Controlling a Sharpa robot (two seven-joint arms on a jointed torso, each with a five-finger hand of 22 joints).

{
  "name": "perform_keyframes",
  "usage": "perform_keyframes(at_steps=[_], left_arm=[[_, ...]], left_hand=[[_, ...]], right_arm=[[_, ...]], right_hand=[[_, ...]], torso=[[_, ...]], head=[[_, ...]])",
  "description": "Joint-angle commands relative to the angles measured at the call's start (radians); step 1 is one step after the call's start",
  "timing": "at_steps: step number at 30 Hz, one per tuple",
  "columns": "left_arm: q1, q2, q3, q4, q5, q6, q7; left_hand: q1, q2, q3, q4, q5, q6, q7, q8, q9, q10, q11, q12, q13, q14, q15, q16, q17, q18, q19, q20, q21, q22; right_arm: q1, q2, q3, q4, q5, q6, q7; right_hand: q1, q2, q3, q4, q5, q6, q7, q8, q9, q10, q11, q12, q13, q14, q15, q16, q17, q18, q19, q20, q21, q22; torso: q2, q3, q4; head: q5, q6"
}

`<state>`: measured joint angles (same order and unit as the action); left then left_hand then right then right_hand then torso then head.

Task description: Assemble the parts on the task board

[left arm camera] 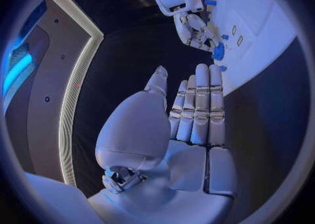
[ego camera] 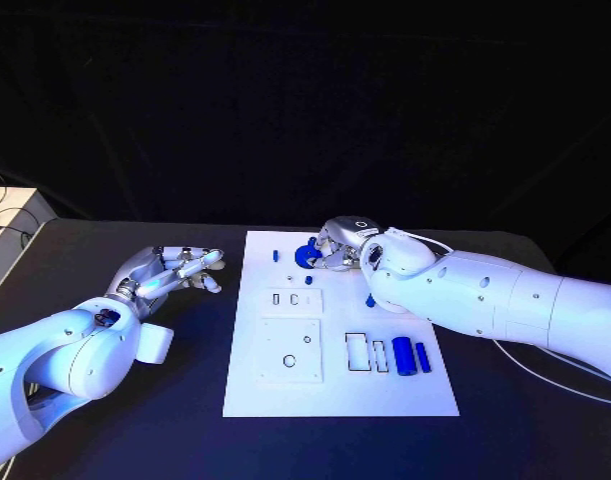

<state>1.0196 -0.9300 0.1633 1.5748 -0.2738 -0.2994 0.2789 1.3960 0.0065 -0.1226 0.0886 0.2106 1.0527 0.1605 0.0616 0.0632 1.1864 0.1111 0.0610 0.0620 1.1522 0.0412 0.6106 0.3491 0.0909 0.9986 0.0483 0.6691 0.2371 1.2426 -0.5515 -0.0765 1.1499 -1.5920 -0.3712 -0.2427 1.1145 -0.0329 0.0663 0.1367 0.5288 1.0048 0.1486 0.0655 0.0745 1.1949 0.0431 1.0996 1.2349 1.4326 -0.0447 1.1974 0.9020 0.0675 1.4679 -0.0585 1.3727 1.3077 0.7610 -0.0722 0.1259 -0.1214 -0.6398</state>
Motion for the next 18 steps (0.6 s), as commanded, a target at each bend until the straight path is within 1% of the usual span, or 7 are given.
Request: perform_keyframes(at_steps=[1,4,7,9,11,13,18], left_arm=[[0.0,0.0,0.001,0.002,-0.003,0.011,0.003],[0.0,0.0,0.001,0.002,-0.003,0.012,0.004],[0.0,-0.001,0.001,0.002,-0.003,0.011,0.005],[0.0,-0.002,0.001,0.001,-0.003,0.011,0.006],[0.0,-0.002,0.001,0.0,-0.003,0.011,0.009],[0.0,-0.002,0.001,-0.001,-0.003,0.014,0.013],[0.0,-0.002,0.001,0.0,-0.003,0.021,0.023]], left_hand=[[-0.003,0.003,0.001,0.005,-0.005,-0.007,0.001,0.004,0.001,-0.007,-0.003,0.005,0.0,-0.001,0.004,-0.005,-0.001,0.013,-0.002,0.003,0.003,-0.001],[-0.003,0.003,0.001,0.005,-0.005,-0.007,0.001,0.004,0.001,-0.007,-0.003,0.005,0.0,-0.001,0.004,-0.005,-0.001,0.013,-0.002,0.003,0.003,-0.001],[-0.003,0.003,0.001,0.005,-0.005,-0.007,0.001,0.004,0.001,-0.007,-0.003,0.005,0.0,-0.001,0.004,-0.005,-0.001,0.013,-0.002,0.003,0.003,-0.001],[0.0,0.001,-0.001,0.007,-0.006,-0.008,0.0,0.004,0.001,-0.008,-0.004,0.005,0.0,-0.002,0.005,-0.006,-0.002,0.014,-0.001,0.004,0.003,-0.003],[0.0,0.001,-0.001,0.007,-0.005,-0.008,0.0,0.004,0.001,-0.008,-0.004,0.005,0.0,-0.002,0.005,-0.006,-0.002,0.014,-0.001,0.004,0.002,-0.003],[-0.001,-0.001,-0.002,0.007,-0.005,-0.008,-0.001,0.004,0.001,-0.008,-0.003,0.005,0.0,-0.003,0.005,-0.006,-0.002,0.013,-0.002,0.004,0.002,-0.003],[0.001,-0.005,-0.004,0.005,-0.005,-0.008,-0.002,0.004,0.001,-0.009,-0.004,0.005,0.0,-0.006,0.005,-0.007,-0.002,0.012,-0.005,0.005,0.0,-0.004]], right_arm=[[-0.001,-0.01,0.0,0.006,-0.003,-0.021,0.012],[-0.002,-0.024,0.0,0.018,0.004,-0.083,0.034],[-0.004,-0.048,0.0,0.031,0.08,-0.196,0.132],[-0.003,-0.061,0.001,0.035,0.17,-0.235,0.209],[-0.001,-0.076,0.002,0.036,0.31,-0.253,0.309],[0.002,-0.095,0.004,0.038,0.425,-0.254,0.394],[0.01,-0.155,0.011,0.052,0.584,-0.233,0.509]], right_hand=[[0.004,-0.003,0.004,0.002,0.008,0.0,0.0,-0.001,-0.001,0.0,-0.004,0.007,0.002,-0.001,0.005,-0.004,-0.001,-0.01,0.089,0.005,0.006,0.208],[0.007,-0.003,0.005,-0.001,0.013,0.001,-0.001,-0.001,-0.001,0.003,-0.004,0.01,0.003,0.0,0.005,-0.003,0.0,-0.01,0.089,0.005,0.008,0.208],[0.027,-0.014,0.007,-0.026,0.005,-0.001,0.001,-0.001,-0.002,-0.004,-0.004,0.001,-0.003,-0.003,0.005,-0.009,-0.005,-0.008,0.088,0.005,0.002,0.206],[0.046,-0.013,0.012,-0.045,0.004,-0.003,0.002,-0.001,-0.002,-0.014,-0.003,-0.01,-0.011,-0.004,0.005,-0.018,-0.013,-0.006,0.087,0.006,-0.008,0.203],[0.1,-0.023,0.021,-0.091,-0.013,-0.01,0.008,-0.001,-0.003,-0.026,-0.001,-0.018,-0.017,-0.006,0.006,-0.026,-0.019,-0.005,0.086,0.007,-0.014,0.202],[0.122,-0.017,0.013,-0.127,-0.023,-0.013,0.011,-0.001,-0.003,-0.032,0.001,-0.017,-0.021,-0.004,0.008,-0.025,-0.014,-0.006,0.087,0.009,-0.013,0.203],[0.169,-0.021,0.002,-0.186,-0.127,-0.005,0.01,-0.001,-0.003,-0.03,0.002,-0.01,-0.025,-0.003,0.009,-0.018,0.0,-0.008,0.088,0.01,-0.003,0.207]], torso=[[0.0,-0.0005,0.0013],[0.0,-0.0008,0.0016],[0.0,0.0002,-0.0004],[0.0,0.0005,-0.0023],[0.001,0.0008,-0.0034],[0.0,0.001,-0.0023],[0.0,0.0015,-0.0035]], head=[[0.0,0.001],[0.0,0.002],[0.002,0.003],[0.005,0.004],[0.006,0.003],[0.004,0.004],[0.001,0.009]])
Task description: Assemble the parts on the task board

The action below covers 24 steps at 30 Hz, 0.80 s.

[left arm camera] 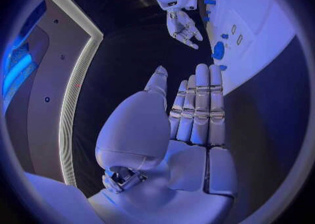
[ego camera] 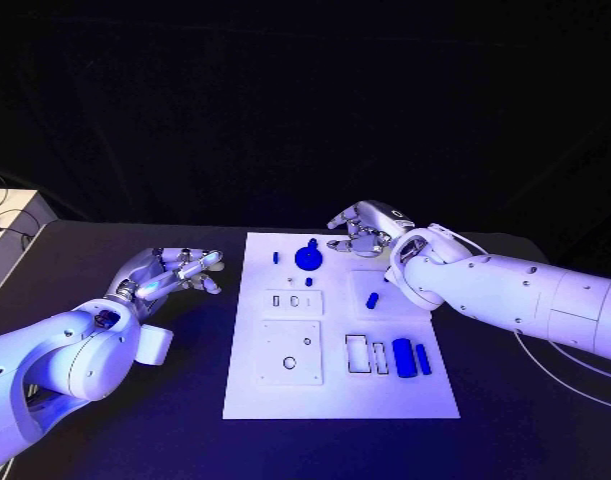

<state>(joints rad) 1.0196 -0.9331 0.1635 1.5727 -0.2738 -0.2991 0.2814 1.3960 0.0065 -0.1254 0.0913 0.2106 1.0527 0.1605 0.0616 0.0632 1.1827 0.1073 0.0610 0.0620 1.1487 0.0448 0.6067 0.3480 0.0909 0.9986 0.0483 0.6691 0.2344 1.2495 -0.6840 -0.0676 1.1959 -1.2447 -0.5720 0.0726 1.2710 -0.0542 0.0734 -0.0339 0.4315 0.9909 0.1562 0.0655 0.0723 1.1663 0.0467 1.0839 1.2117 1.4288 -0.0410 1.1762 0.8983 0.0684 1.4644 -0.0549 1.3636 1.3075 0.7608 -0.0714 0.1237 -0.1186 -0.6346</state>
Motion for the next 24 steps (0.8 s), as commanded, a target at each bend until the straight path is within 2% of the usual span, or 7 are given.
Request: perform_keyframes(at_steps=[1,4,8,15,18,21,24], left_arm=[[0.0,0.001,0.001,0.002,-0.003,0.022,0.022],[0.0,0.0,0.001,0.003,-0.004,0.024,0.025],[0.0,0.0,0.001,0.005,-0.007,0.024,0.03],[0.0,0.005,0.001,0.005,-0.009,0.025,0.033],[-0.001,0.008,0.001,0.004,-0.009,0.026,0.034],[-0.004,0.01,0.001,0.003,-0.009,0.028,0.034],[-0.006,0.011,0.001,0.002,-0.009,0.028,0.034]], left_hand=[[0.001,-0.005,-0.001,0.002,-0.006,-0.008,-0.003,0.004,0.001,-0.005,0.0,0.005,0.0,-0.003,0.002,-0.004,-0.001,0.012,-0.006,0.005,0.0,-0.001],[0.003,-0.007,-0.002,-0.001,-0.006,-0.006,-0.003,0.004,0.001,-0.001,-0.001,0.006,0.0,-0.004,0.002,-0.004,-0.001,0.012,-0.007,0.005,0.0,-0.002],[0.006,-0.006,-0.002,-0.004,-0.006,-0.004,-0.003,0.004,0.001,0.007,-0.003,0.006,0.0,-0.005,0.001,-0.003,-0.001,0.011,-0.008,0.004,0.0,-0.002],[0.009,-0.005,-0.003,-0.008,-0.006,-0.002,-0.004,0.004,0.001,0.018,-0.006,0.006,0.001,-0.006,-0.001,-0.002,0.0,0.01,-0.008,0.003,0.001,-0.002],[0.01,-0.004,-0.003,-0.009,-0.005,-0.002,-0.004,0.004,0.001,0.018,-0.005,0.005,0.0,-0.006,-0.001,-0.003,-0.001,0.009,-0.009,0.003,0.001,-0.002],[0.01,-0.004,-0.003,-0.009,-0.005,-0.002,-0.004,0.004,0.001,0.018,-0.005,0.005,0.0,-0.006,-0.001,-0.003,-0.001,0.009,-0.009,0.003,0.001,-0.002],[0.01,-0.004,-0.004,-0.011,-0.005,-0.003,-0.004,0.004,0.001,0.016,-0.005,0.004,0.0,-0.007,0.0,-0.004,-0.001,0.009,-0.009,0.003,0.001,-0.002]], right_arm=[[0.005,-0.037,0.003,0.008,0.258,-0.023,0.207],[0.008,-0.074,0.005,0.008,0.292,0.003,0.232],[0.01,-0.119,0.007,-0.01,0.28,0.045,0.248],[0.01,-0.168,0.007,-0.067,0.218,0.092,0.253],[0.007,-0.173,0.007,-0.108,0.192,0.111,0.25],[-0.001,-0.172,0.006,-0.142,0.173,0.129,0.247],[-0.011,-0.171,0.006,-0.163,0.162,0.145,0.244]], right_hand=[[0.021,-0.002,-0.007,-0.024,-0.054,0.011,0.002,0.0,0.0,-0.002,-0.002,0.006,-0.002,0.001,0.005,0.005,0.005,-0.01,0.091,0.006,0.008,0.208],[0.044,-0.008,-0.015,-0.046,-0.118,0.016,0.001,0.0,0.0,-0.001,-0.002,0.007,-0.005,0.001,0.005,0.006,0.01,-0.011,0.091,0.007,0.011,0.209],[0.074,-0.025,-0.022,-0.067,-0.164,0.023,-0.001,0.001,0.001,-0.004,-0.002,0.004,-0.01,0.001,0.006,0.007,0.016,-0.012,0.092,0.007,0.016,0.21],[0.104,-0.04,-0.026,-0.068,-0.151,0.028,-0.002,0.0,0.0,-0.003,-0.003,0.002,-0.016,0.002,0.005,0.007,0.032,-0.014,0.092,0.006,0.022,0.212],[0.107,-0.041,-0.026,-0.068,-0.146,0.027,-0.002,0.0,0.0,-0.004,-0.003,0.002,-0.017,0.003,0.005,0.007,0.035,-0.015,0.092,0.006,0.024,0.213],[0.109,-0.043,-0.027,-0.069,-0.137,0.024,-0.001,-0.001,0.0,-0.004,-0.002,0.001,-0.017,0.003,0.006,0.007,0.037,-0.015,0.092,0.006,0.025,0.213],[0.109,-0.045,-0.028,-0.069,-0.129,0.019,0.0,-0.001,-0.001,-0.005,-0.001,0.0,-0.018,0.003,0.006,0.006,0.039,-0.015,0.092,0.007,0.024,0.213]], torso=[[0.0,0.0014,-0.0025],[0.001,0.0043,-0.0072],[0.002,0.0089,-0.013],[0.003,0.0171,-0.0196],[0.003,0.0174,-0.0195],[0.003,0.0199,-0.02],[0.003,0.0186,-0.0185]], head=[[-0.003,0.005],[-0.002,0.008],[-0.004,0.012],[-0.006,0.018],[-0.009,0.017],[-0.011,0.015],[-0.012,0.013]])
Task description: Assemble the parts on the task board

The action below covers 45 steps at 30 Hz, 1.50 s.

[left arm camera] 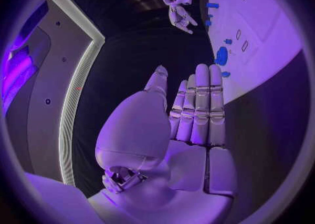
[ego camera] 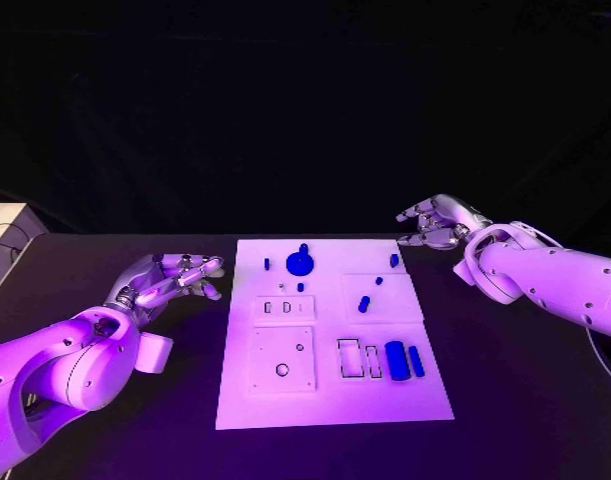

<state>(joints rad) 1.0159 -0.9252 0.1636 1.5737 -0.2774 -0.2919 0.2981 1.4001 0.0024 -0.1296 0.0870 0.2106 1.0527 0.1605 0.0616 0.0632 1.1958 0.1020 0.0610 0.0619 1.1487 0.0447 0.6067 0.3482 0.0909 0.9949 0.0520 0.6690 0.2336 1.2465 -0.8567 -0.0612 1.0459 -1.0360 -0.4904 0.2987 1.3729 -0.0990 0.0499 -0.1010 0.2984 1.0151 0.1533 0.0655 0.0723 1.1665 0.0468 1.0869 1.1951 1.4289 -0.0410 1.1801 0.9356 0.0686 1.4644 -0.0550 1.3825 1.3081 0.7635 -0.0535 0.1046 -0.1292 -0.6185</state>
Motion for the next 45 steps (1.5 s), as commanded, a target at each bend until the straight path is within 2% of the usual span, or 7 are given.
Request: perform_keyframes(at_steps=[1,3,10,23,34,39,45], left_arm=[[-0.003,0.003,0.001,0.0,-0.006,0.021,0.017],[-0.005,0.003,0.001,-0.001,-0.006,0.021,0.017],[-0.007,0.003,0.001,-0.002,-0.006,0.021,0.016],[-0.007,0.002,0.001,-0.002,-0.006,0.02,0.016],[-0.008,0.002,0.001,-0.003,-0.006,0.02,0.015],[-0.008,0.001,0.001,-0.003,-0.006,0.02,0.013],[-0.008,0.0,0.001,-0.003,-0.006,0.021,0.011]], left_hand=[[0.006,0.0,0.001,-0.007,-0.005,-0.003,-0.004,0.004,0.001,0.003,0.001,0.005,0.0,-0.007,0.0,-0.004,-0.001,0.009,-0.006,-0.001,0.001,-0.001],[0.006,0.001,0.0,-0.008,-0.005,-0.003,-0.003,0.004,0.001,0.0,0.001,0.004,0.0,-0.007,0.0,-0.004,-0.002,0.009,-0.006,-0.001,0.001,-0.001],[0.005,0.0,-0.001,-0.01,-0.006,-0.004,-0.003,0.004,0.001,-0.005,0.003,0.004,0.0,-0.007,0.001,-0.006,-0.002,0.009,-0.006,-0.001,0.0,-0.002],[0.003,0.001,-0.003,-0.012,-0.006,-0.005,-0.002,0.004,0.001,-0.011,0.004,0.004,0.0,-0.007,0.002,-0.009,-0.005,0.009,-0.006,0.0,-0.002,-0.004],[0.002,0.001,-0.003,-0.013,-0.006,-0.006,-0.002,0.004,0.001,-0.013,0.005,0.005,0.0,-0.006,0.002,-0.01,-0.005,0.01,-0.006,0.001,-0.003,-0.005],[0.002,0.001,-0.003,-0.013,-0.006,-0.006,-0.002,0.004,0.001,-0.013,0.005,0.005,0.0,-0.006,0.002,-0.01,-0.005,0.01,-0.006,0.001,-0.003,-0.005],[0.0,0.002,-0.004,-0.013,-0.006,-0.006,-0.001,0.004,0.001,-0.013,0.005,0.005,0.0,-0.006,0.002,-0.011,-0.005,0.01,-0.005,0.001,-0.004,-0.006]], right_arm=[[-0.013,0.002,-0.001,-0.018,-0.049,0.069,0.017],[-0.021,0.004,-0.001,-0.027,-0.053,0.078,0.015],[-0.032,0.01,-0.002,-0.048,-0.058,0.104,0.005],[-0.063,0.037,-0.004,-0.077,-0.09,0.123,-0.009],[-0.072,0.053,-0.004,-0.087,-0.087,0.123,-0.019],[-0.074,0.059,-0.004,-0.091,-0.078,0.131,-0.024],[-0.075,0.063,-0.004,-0.099,-0.067,0.137,-0.028]], right_hand=[[0.007,0.0,-0.005,-0.002,0.004,-0.005,0.003,-0.001,-0.001,-0.006,-0.002,-0.003,-0.002,0.003,0.006,0.003,0.001,-0.015,0.092,0.007,0.005,0.212],[0.006,-0.002,-0.008,0.0,0.005,-0.011,0.004,-0.001,-0.001,-0.007,-0.001,-0.004,-0.003,0.002,0.007,0.002,0.003,-0.015,0.092,0.007,0.005,0.212],[0.003,-0.004,-0.014,0.006,0.007,-0.014,0.005,-0.001,0.0,-0.007,0.0,-0.003,-0.003,0.003,0.007,0.001,0.006,-0.015,0.092,0.008,0.006,0.212],[-0.002,-0.004,-0.025,0.026,0.009,-0.012,0.004,0.0,0.001,-0.009,0.0,-0.001,-0.005,0.004,0.008,-0.003,0.01,-0.014,0.092,0.009,0.004,0.212],[-0.01,0.0,-0.026,0.039,0.015,-0.006,0.002,0.001,0.001,-0.004,-0.001,0.003,-0.002,0.005,0.007,-0.003,0.012,-0.014,0.092,0.008,0.005,0.212],[-0.018,0.013,-0.024,0.048,0.015,0.003,0.0,0.001,0.002,0.001,-0.003,0.008,0.002,0.005,0.006,-0.003,0.014,-0.015,0.092,0.008,0.006,0.212],[-0.048,0.047,-0.024,0.07,0.036,0.017,-0.006,0.0,0.001,0.006,-0.008,0.012,0.006,0.006,0.002,-0.004,0.014,-0.015,0.092,0.005,0.006,0.212]], torso=[[0.0,0.001,0.0006],[0.0,0.0036,0.0001],[0.0,-0.0006,-0.0003],[-0.001,-0.0011,0.0027],[-0.001,-0.0006,-0.0008],[-0.001,-0.0008,0.0],[-0.002,-0.0007,0.0001]], head=[[-0.001,-0.003],[0.0,-0.004],[0.0,-0.009],[0.0,-0.019],[0.002,-0.022],[-0.002,-0.022],[-0.007,-0.024]])
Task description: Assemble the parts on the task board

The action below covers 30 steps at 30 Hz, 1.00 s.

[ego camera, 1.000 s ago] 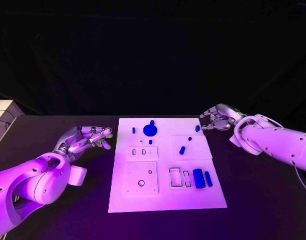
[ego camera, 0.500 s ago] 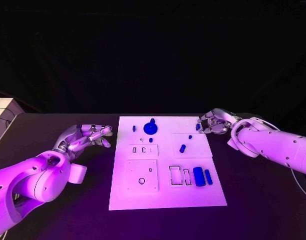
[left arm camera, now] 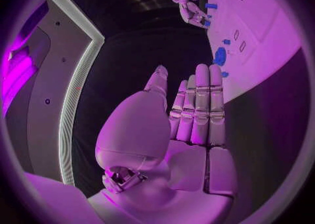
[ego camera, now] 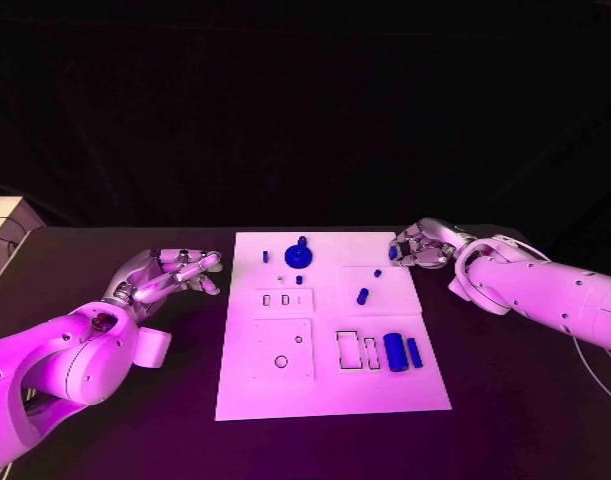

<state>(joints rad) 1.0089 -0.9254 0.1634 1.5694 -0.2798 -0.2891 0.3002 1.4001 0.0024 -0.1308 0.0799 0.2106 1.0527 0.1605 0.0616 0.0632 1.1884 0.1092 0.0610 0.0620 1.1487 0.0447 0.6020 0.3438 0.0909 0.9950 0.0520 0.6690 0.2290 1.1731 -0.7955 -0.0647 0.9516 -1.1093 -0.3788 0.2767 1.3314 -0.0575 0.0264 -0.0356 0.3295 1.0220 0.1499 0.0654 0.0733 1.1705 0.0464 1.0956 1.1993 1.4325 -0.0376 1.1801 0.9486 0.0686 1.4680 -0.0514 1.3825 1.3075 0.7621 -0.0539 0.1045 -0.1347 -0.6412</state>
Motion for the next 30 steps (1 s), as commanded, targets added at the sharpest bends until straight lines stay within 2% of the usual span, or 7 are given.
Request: perform_keyframes(at_steps=[1,9,24,30], left_arm=[[-0.001,0.0,0.001,0.001,-0.003,0.018,0.008],[-0.001,0.001,0.001,0.0,-0.003,0.019,0.006],[-0.001,0.0,0.001,0.0,-0.003,0.018,0.001],[-0.001,-0.001,0.001,0.0,-0.003,0.018,0.0]], left_hand=[[0.0,0.002,-0.002,-0.006,-0.006,-0.006,-0.001,0.004,0.001,-0.006,-0.002,0.005,0.0,-0.006,0.002,-0.006,-0.001,0.01,-0.005,0.001,-0.004,-0.001],[0.0,0.002,-0.002,-0.006,-0.006,-0.006,-0.001,0.004,0.001,-0.006,-0.002,0.005,0.0,-0.006,0.002,-0.006,-0.001,0.01,-0.005,0.001,-0.004,-0.001],[0.001,0.004,-0.001,-0.006,-0.005,-0.006,-0.001,0.004,0.001,-0.006,-0.002,0.005,0.0,-0.005,0.002,-0.007,-0.001,0.01,-0.004,0.001,-0.004,-0.003],[0.001,0.004,-0.001,-0.006,-0.005,-0.006,-0.001,0.004,0.001,-0.006,-0.002,0.005,0.0,-0.005,0.002,-0.007,-0.001,0.01,-0.004,0.001,-0.004,-0.003]], right_arm=[[-0.001,0.003,0.0,-0.006,0.009,0.026,-0.006],[-0.002,0.009,-0.001,-0.009,0.016,0.031,-0.008],[-0.003,0.014,-0.001,-0.008,0.021,0.022,-0.015],[-0.003,0.014,-0.001,-0.008,0.026,0.007,-0.017]], right_hand=[[-0.007,0.009,0.001,0.005,0.005,0.012,-0.003,0.001,0.0,0.004,-0.008,0.005,0.003,0.002,-0.001,-0.004,0.001,-0.015,0.088,0.001,0.007,0.213],[-0.016,0.03,0.002,0.001,0.007,0.025,-0.006,0.0,-0.002,0.01,-0.011,0.008,0.01,0.004,-0.004,-0.004,0.004,-0.016,0.089,-0.003,0.008,0.213],[-0.02,0.048,0.004,-0.003,0.003,0.036,-0.01,0.002,-0.002,0.017,-0.014,0.012,0.018,0.004,-0.006,-0.003,0.006,-0.018,0.089,-0.004,0.012,0.214],[-0.013,0.075,0.019,-0.01,0.002,0.059,-0.019,0.004,-0.001,0.023,-0.019,0.016,0.025,0.004,-0.011,-0.004,0.008,-0.018,0.089,-0.008,0.013,0.214]], torso=[[0.0,-0.0003,-0.0002],[0.0,0.0002,-0.0011],[-0.001,-0.0008,0.0003],[-0.001,-0.0007,-0.0004]], head=[[-0.002,-0.001],[-0.002,-0.003],[-0.001,-0.006],[0.0,-0.006]])
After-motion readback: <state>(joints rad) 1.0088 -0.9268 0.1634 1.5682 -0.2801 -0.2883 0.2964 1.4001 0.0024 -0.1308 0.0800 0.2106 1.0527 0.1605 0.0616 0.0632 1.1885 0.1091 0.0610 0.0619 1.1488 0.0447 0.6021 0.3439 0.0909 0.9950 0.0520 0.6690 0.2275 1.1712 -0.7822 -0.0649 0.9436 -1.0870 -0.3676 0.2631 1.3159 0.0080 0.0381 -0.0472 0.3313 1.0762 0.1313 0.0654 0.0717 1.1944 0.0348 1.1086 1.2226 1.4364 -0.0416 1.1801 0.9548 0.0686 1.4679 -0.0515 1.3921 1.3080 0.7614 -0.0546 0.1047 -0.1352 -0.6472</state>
